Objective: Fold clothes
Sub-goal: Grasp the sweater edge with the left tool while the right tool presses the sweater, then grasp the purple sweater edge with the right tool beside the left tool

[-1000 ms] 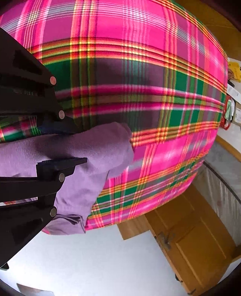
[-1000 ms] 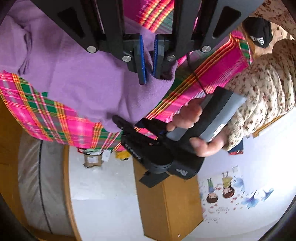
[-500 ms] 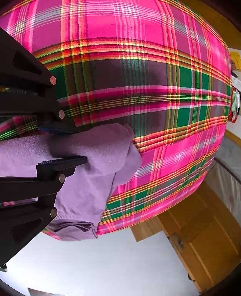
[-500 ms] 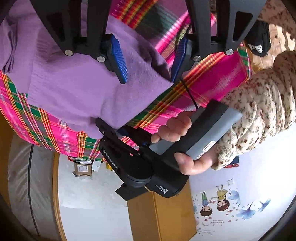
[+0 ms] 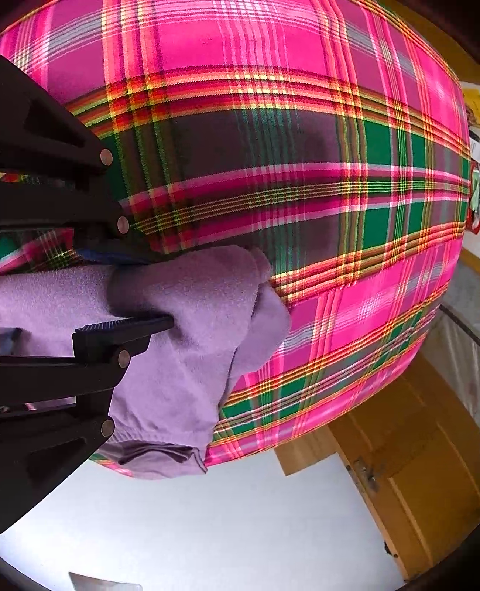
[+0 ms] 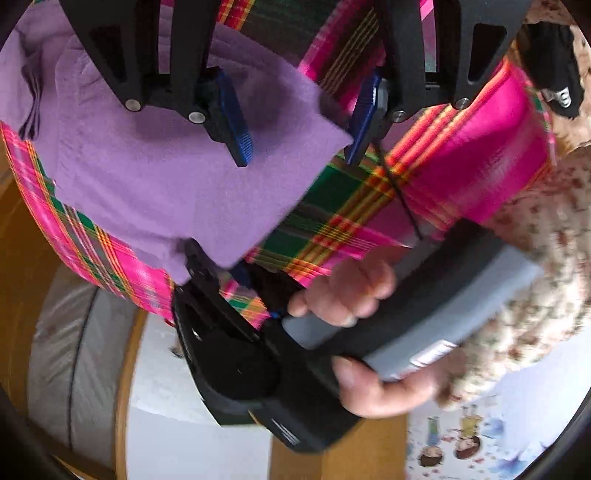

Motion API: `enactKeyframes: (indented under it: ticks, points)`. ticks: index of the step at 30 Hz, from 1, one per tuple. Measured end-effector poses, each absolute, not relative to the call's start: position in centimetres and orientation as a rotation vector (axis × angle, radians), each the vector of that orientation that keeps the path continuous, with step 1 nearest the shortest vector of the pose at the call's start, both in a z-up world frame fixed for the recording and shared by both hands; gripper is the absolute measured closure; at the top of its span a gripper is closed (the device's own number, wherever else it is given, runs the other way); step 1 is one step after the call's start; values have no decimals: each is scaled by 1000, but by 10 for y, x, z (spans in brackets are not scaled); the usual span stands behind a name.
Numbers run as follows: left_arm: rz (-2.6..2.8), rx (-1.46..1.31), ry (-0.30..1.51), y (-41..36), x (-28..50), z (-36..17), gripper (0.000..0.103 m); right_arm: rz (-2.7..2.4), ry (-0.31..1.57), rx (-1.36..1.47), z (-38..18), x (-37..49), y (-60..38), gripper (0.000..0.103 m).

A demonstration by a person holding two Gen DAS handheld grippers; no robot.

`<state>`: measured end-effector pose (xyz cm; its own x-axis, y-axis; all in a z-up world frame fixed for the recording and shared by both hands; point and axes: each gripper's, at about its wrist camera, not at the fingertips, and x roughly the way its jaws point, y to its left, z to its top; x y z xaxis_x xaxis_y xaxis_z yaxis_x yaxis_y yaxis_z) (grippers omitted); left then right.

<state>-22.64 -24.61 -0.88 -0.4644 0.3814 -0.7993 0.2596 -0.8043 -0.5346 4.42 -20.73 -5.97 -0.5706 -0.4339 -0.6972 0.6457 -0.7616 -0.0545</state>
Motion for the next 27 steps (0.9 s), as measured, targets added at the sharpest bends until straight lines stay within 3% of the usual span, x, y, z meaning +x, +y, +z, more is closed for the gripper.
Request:
enactKeyframes:
  ticks: [3, 13, 27]
  points:
    - [2429, -1583, -966, -247, -229, -11, 76, -2305, 341, 943, -59, 39, -203, 51]
    - [2430, -1611, -947, -243, -230, -6, 77, -2348, 326, 946, -55, 47, -190, 85]
    - [2518, -1590, -941, -214, -238, 36, 83, -2418, 158, 798, -12, 58, -136, 89]
